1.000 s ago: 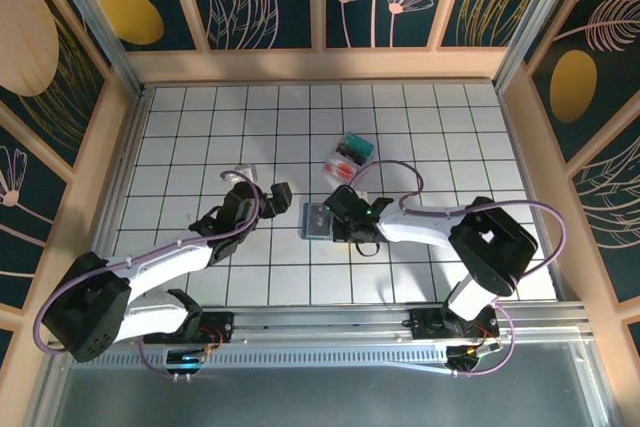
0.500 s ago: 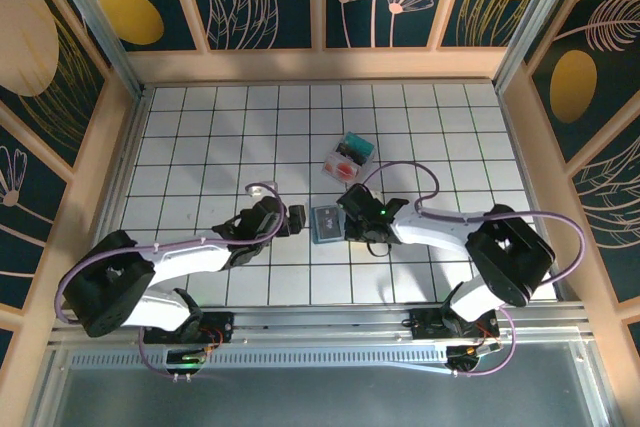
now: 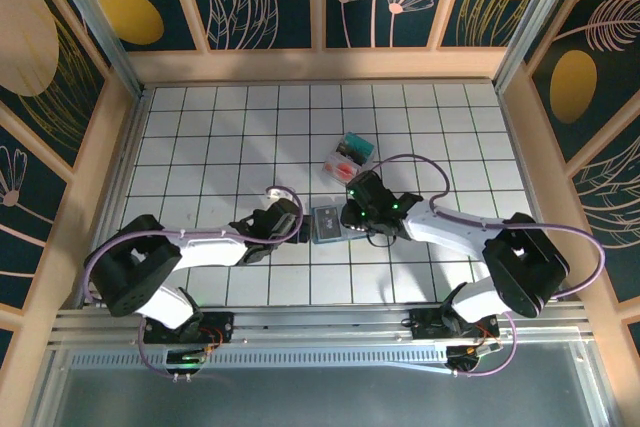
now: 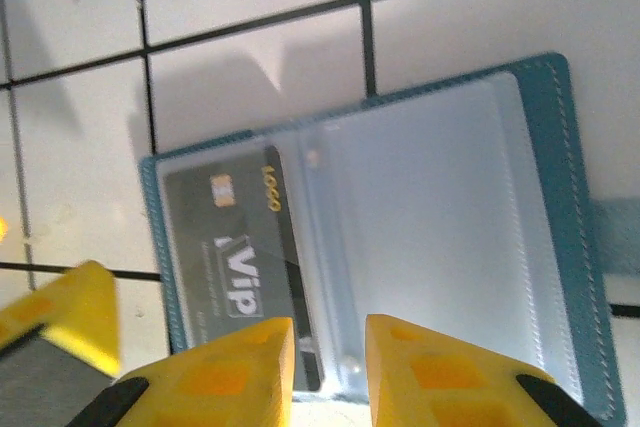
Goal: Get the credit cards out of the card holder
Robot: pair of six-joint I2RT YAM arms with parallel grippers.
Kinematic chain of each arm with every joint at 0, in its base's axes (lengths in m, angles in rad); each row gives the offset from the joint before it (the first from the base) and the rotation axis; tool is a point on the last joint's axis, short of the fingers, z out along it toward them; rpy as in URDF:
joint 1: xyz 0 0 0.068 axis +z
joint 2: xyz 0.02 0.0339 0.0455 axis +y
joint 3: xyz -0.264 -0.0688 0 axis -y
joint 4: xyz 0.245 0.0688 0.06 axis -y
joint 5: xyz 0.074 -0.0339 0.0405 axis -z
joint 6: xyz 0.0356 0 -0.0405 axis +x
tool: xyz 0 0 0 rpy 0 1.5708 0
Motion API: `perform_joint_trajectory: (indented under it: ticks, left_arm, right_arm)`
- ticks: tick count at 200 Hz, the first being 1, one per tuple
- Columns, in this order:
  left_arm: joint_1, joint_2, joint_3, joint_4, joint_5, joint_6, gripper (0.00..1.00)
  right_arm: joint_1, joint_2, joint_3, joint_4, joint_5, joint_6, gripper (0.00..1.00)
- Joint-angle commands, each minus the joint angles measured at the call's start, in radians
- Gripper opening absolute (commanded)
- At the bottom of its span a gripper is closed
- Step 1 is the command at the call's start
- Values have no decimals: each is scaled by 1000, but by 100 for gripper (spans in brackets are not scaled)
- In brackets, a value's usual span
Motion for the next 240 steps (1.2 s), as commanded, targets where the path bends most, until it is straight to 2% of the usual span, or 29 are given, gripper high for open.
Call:
perform_joint_trajectory:
  ticks: [1, 152, 240]
  left_arm:
    - [-5, 28, 33, 20, 8, 52, 99]
    - [-6, 133, 74, -66, -26, 60, 99]
    - [-6, 179, 116, -131, -59, 42, 99]
  right_arm:
    - [-19, 11, -15, 78, -79, -2, 26]
    - [-27, 191, 5, 185, -162, -23, 24]
    - [-28, 151, 11, 176, -175, -31, 22]
